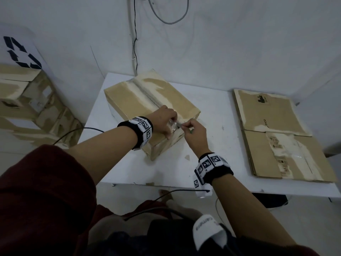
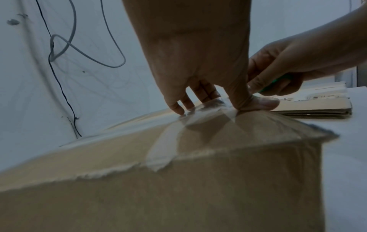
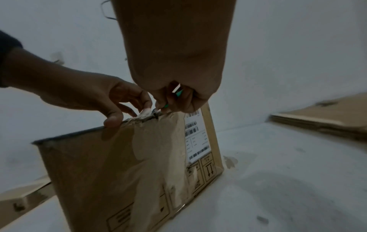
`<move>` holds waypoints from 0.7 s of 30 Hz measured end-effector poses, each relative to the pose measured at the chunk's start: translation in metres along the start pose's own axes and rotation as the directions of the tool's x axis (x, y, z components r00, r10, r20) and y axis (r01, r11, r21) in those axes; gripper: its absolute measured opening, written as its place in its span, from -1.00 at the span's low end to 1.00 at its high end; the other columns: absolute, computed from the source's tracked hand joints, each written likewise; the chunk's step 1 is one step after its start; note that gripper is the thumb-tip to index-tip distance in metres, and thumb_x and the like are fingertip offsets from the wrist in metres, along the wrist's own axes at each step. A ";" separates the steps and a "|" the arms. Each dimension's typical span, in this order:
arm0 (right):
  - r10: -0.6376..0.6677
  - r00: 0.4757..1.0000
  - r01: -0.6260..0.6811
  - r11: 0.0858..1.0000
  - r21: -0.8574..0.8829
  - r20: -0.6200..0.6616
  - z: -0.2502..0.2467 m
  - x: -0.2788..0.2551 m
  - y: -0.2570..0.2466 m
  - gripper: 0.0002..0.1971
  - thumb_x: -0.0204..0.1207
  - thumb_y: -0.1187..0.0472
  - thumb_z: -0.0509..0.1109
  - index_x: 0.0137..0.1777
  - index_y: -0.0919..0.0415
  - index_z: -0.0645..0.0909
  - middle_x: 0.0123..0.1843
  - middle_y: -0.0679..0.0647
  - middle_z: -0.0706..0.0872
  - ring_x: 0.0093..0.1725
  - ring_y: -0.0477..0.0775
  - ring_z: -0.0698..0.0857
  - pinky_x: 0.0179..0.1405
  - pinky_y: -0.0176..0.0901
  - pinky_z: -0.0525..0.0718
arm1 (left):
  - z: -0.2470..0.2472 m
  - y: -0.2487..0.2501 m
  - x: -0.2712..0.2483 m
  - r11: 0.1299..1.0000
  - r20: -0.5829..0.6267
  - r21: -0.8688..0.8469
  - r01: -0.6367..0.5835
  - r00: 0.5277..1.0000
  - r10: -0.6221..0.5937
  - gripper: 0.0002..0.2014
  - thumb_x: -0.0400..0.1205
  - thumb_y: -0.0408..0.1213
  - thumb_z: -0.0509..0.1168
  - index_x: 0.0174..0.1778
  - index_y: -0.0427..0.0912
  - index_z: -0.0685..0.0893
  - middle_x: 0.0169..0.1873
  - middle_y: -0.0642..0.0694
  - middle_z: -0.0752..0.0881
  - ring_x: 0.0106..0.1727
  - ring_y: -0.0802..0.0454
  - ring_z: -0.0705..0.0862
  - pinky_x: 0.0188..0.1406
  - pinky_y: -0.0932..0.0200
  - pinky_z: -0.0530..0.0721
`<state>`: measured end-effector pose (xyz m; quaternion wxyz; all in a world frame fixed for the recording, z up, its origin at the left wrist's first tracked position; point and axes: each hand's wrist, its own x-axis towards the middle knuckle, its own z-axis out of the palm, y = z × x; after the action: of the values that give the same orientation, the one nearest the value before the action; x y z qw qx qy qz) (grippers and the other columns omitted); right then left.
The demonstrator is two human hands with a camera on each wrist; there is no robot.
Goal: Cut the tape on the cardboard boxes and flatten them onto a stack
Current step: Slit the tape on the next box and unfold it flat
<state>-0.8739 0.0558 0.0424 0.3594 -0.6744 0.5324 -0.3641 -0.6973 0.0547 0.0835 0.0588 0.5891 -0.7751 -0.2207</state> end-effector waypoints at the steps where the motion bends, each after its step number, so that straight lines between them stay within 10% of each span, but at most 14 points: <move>1: -0.024 1.000 0.024 0.999 -0.037 0.008 -0.002 0.004 -0.001 -0.87 0.53 0.38 0.43 -0.20 0.19 0.63 -0.19 -0.07 0.73 -0.19 -0.24 0.62 -0.24 -0.49 0.47 | 0.001 0.000 0.000 1.000 -0.010 -0.004 -0.003 1.000 0.003 -0.40 0.26 -0.15 0.63 0.17 -0.18 0.58 0.11 -0.08 0.61 0.15 -0.03 0.38 0.09 0.16 0.39; 12: 0.167 0.973 -0.174 0.984 0.028 0.161 -0.008 0.015 0.003 -0.78 0.51 0.38 0.47 -0.30 0.11 0.61 -0.20 -0.02 0.71 -0.26 -0.13 0.60 -0.23 -0.34 0.51 | 0.006 -0.003 -0.003 0.999 -0.058 -0.010 -0.034 0.998 0.034 -0.45 0.29 -0.16 0.61 0.15 -0.18 0.59 0.11 -0.07 0.63 0.14 -0.06 0.40 0.17 0.09 0.41; 21: 0.325 0.929 -0.363 0.890 0.276 0.176 -0.003 -0.002 0.003 -0.84 0.58 0.40 0.42 -0.22 0.25 0.57 -0.26 0.11 0.66 -0.62 -0.19 0.40 -0.69 -0.37 0.31 | 0.010 -0.004 -0.001 0.997 -0.052 0.006 -0.075 0.996 0.076 -0.46 0.29 -0.20 0.60 0.13 -0.21 0.56 0.02 0.01 0.58 0.13 -0.04 0.34 0.16 0.11 0.37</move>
<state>-0.8790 0.0571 0.0407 0.5500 -0.5276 0.5576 -0.3291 -0.6970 0.0576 0.0733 0.0862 0.5650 -0.7954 -0.2016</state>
